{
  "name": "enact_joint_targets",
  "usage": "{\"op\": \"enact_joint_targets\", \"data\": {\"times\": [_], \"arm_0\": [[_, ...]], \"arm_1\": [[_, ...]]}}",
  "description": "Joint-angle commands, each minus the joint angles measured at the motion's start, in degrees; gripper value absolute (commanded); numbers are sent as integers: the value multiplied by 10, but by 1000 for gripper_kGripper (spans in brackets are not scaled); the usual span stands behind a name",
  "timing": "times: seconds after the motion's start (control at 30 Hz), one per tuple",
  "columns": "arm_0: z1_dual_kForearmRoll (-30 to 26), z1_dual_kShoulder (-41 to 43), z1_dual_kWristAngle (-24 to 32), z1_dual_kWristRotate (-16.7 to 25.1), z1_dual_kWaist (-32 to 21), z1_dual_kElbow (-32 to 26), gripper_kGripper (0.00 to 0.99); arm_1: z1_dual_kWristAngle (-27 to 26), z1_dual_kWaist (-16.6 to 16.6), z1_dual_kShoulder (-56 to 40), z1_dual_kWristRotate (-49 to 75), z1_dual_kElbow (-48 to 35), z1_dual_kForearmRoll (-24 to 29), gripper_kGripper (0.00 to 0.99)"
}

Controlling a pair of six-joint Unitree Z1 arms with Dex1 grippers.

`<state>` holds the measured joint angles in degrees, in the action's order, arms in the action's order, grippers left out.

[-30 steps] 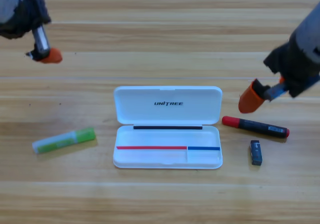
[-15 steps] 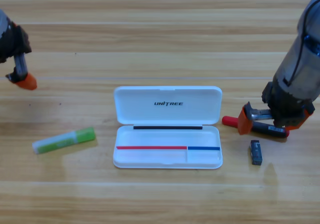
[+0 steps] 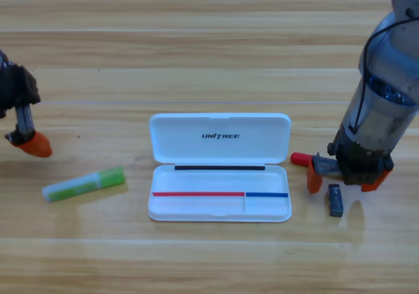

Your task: Clean up eraser and pencils

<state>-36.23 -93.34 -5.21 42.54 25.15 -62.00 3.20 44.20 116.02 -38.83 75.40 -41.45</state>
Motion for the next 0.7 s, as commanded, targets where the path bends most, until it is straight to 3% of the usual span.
{"op": "enact_joint_targets", "data": {"times": [0.03, 0.3, 0.4, 0.57, 0.7], "arm_0": [[8, -21, 6, -18, 47, 14, 951], [38, -75, 9, -22, 65, 15, 951], [56, -86, 10, -24, 65, 28, 950], [87, -104, 11, -24, 65, 50, 950], [96, -116, 11, -24, 65, 57, 948]], "arm_1": [[-14, -15, 51, -8, -11, 9, 822], [-24, -15, 69, -12, -10, 10, 742], [-32, -15, 71, -9, -10, 10, 483], [-64, -15, 74, 1, -10, 9, 311], [-74, -15, 69, 31, -10, 9, 0]]}}
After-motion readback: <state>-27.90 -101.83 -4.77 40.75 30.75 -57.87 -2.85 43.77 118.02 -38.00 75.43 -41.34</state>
